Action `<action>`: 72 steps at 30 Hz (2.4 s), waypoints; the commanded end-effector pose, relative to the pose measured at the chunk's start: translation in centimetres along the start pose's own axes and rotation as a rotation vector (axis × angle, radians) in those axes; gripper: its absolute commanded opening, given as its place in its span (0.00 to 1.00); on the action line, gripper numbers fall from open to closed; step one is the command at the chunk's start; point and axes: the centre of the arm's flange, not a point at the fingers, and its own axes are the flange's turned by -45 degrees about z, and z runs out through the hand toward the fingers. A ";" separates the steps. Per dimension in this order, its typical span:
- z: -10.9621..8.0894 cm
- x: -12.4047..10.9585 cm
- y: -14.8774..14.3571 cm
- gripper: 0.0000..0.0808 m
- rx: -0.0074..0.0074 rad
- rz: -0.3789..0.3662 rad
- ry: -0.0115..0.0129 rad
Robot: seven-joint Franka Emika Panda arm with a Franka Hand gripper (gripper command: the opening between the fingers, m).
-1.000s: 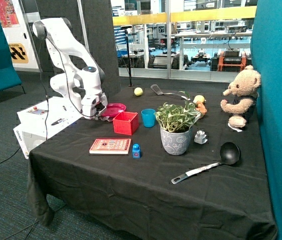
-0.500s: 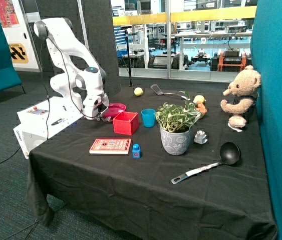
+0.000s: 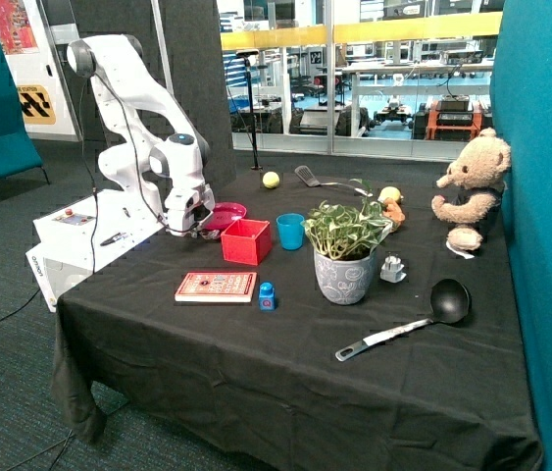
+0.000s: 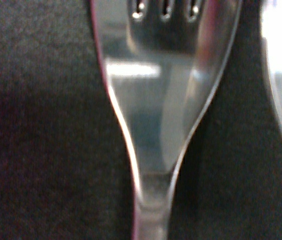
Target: Set the table
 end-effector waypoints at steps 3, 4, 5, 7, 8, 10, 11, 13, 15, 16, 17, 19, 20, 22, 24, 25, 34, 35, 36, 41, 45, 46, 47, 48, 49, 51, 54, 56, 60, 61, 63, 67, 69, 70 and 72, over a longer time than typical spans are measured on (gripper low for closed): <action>0.3 0.1 -0.4 0.00 -0.0021 -0.004 0.0018; 0.3 0.1 -0.4 0.00 -0.0021 -0.003 0.0018; 0.3 0.0 -0.4 0.00 -0.0021 -0.003 0.0018; 0.3 0.0 -0.4 0.00 -0.0021 -0.002 0.0018; 0.3 -0.1 -0.3 0.00 -0.0021 -0.001 0.0018; 0.3 -0.2 -0.2 0.01 -0.0021 0.001 0.0018; 0.4 -0.3 -0.1 0.04 -0.0021 0.003 0.0018; 0.4 -0.4 0.0 0.06 -0.0021 0.004 0.0018; 0.4 -0.5 0.1 0.08 -0.0021 0.008 0.0018; 0.4 -0.6 0.2 0.10 -0.0021 0.010 0.0018; 0.4 -0.6 0.2 0.12 -0.0021 0.011 0.0018; 0.4 -0.7 0.4 0.15 -0.0021 0.012 0.0018; 0.4 -0.8 0.4 0.17 -0.0021 0.013 0.0018; 0.4 -0.9 0.5 0.24 -0.0021 0.014 0.0018; 0.4 -0.9 0.5 0.32 -0.0021 0.013 0.0018; 0.4 -0.9 0.5 0.35 -0.0021 0.012 0.0018; 0.1 -0.3 -0.1 0.77 -0.0022 -0.018 0.0018; 0.1 -0.2 -0.2 0.79 -0.0022 -0.020 0.0018; 0.1 -0.1 -0.3 0.81 -0.0022 -0.023 0.0018; 0.0 0.2 -0.7 0.97 -0.0022 -0.037 0.0018; -0.1 0.3 -0.9 1.00 -0.0022 -0.041 0.0018; -0.1 0.3 -0.9 1.00 -0.0022 -0.040 0.0018; -0.1 0.3 -0.8 1.00 -0.0022 -0.040 0.0018; -0.1 0.3 -0.8 1.00 -0.0022 -0.039 0.0018; -0.1 0.3 -0.8 1.00 -0.0022 -0.039 0.0018; 0.0 0.2 -0.7 1.00 -0.0022 -0.037 0.0018; 0.0 0.1 -0.6 1.00 -0.0022 -0.035 0.0018; 0.0 0.1 -0.6 1.00 -0.0022 -0.035 0.0018; 0.0 0.1 -0.6 1.00 -0.0022 -0.032 0.0018; -0.1 0.1 -0.6 1.00 -0.0022 -0.032 0.0018; -0.1 0.1 -0.6 1.00 -0.0022 -0.033 0.0018; -0.3 0.1 -0.6 1.00 -0.0022 -0.033 0.0018; -0.4 0.1 -0.7 1.00 -0.0022 -0.036 0.0018; -0.6 0.2 -0.7 1.00 -0.0022 -0.036 0.0018; -1.0 0.4 -0.9 1.00 -0.0022 -0.040 0.0018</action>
